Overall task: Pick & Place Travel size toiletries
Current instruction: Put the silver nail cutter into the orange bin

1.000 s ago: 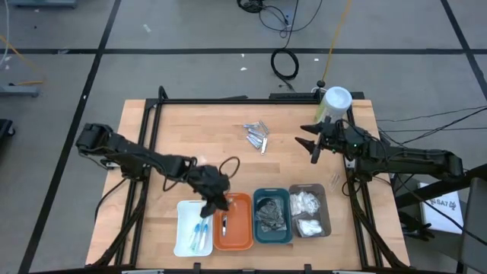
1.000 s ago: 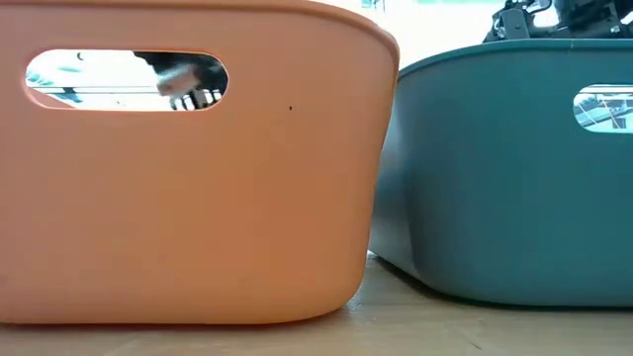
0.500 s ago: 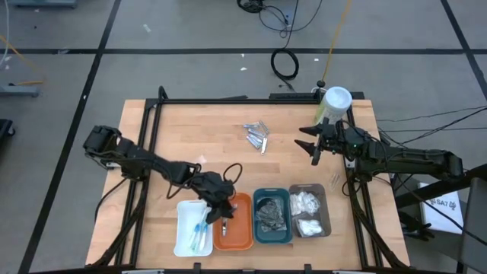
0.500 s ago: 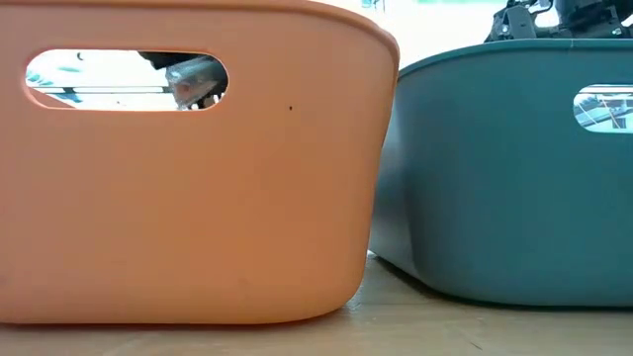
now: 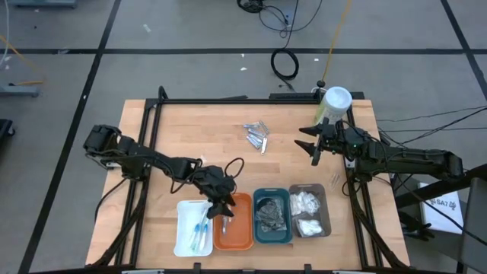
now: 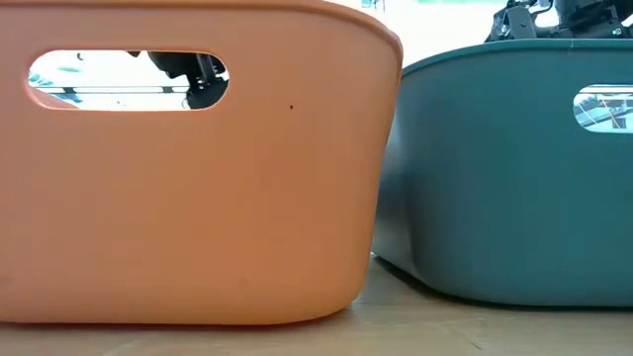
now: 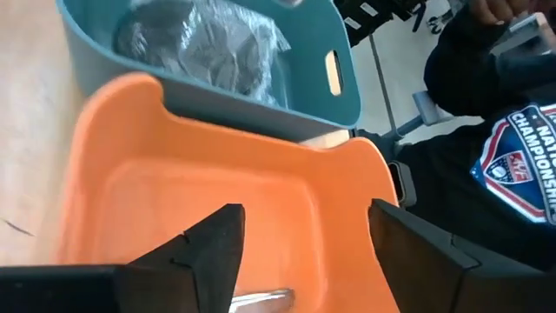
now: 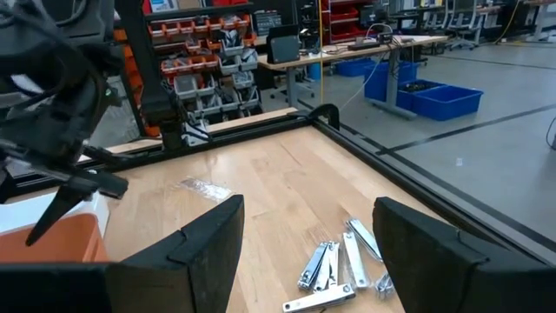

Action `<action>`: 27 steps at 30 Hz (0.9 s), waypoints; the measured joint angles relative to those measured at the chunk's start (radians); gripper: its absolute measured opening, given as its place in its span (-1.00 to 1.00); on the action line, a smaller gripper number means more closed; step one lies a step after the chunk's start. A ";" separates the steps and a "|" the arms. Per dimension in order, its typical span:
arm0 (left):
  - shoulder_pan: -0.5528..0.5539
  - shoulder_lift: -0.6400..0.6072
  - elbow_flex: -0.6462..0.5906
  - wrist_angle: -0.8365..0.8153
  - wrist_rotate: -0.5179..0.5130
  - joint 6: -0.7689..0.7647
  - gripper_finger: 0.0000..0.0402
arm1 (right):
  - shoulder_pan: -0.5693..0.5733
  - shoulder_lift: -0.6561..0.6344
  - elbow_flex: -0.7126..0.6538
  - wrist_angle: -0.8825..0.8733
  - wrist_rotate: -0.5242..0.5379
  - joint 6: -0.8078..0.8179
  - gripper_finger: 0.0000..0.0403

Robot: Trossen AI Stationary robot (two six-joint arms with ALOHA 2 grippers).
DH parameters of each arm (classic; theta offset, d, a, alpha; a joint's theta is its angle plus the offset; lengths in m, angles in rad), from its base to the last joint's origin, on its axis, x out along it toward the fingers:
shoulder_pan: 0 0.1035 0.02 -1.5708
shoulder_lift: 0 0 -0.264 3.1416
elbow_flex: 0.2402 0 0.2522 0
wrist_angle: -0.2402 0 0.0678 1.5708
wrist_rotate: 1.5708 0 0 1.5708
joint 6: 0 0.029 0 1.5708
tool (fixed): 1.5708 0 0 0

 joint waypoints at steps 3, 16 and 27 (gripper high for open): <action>0.041 -0.022 0.000 0.003 0.017 0.024 0.23 | 0.000 0.000 0.000 0.000 0.001 0.000 0.20; 0.185 -0.416 0.001 -0.139 -0.268 0.468 0.16 | -0.002 0.266 0.070 0.158 0.004 0.048 0.20; 0.390 -0.449 -0.223 0.226 -0.236 0.549 0.13 | -0.132 0.881 0.604 -0.276 0.005 0.019 0.20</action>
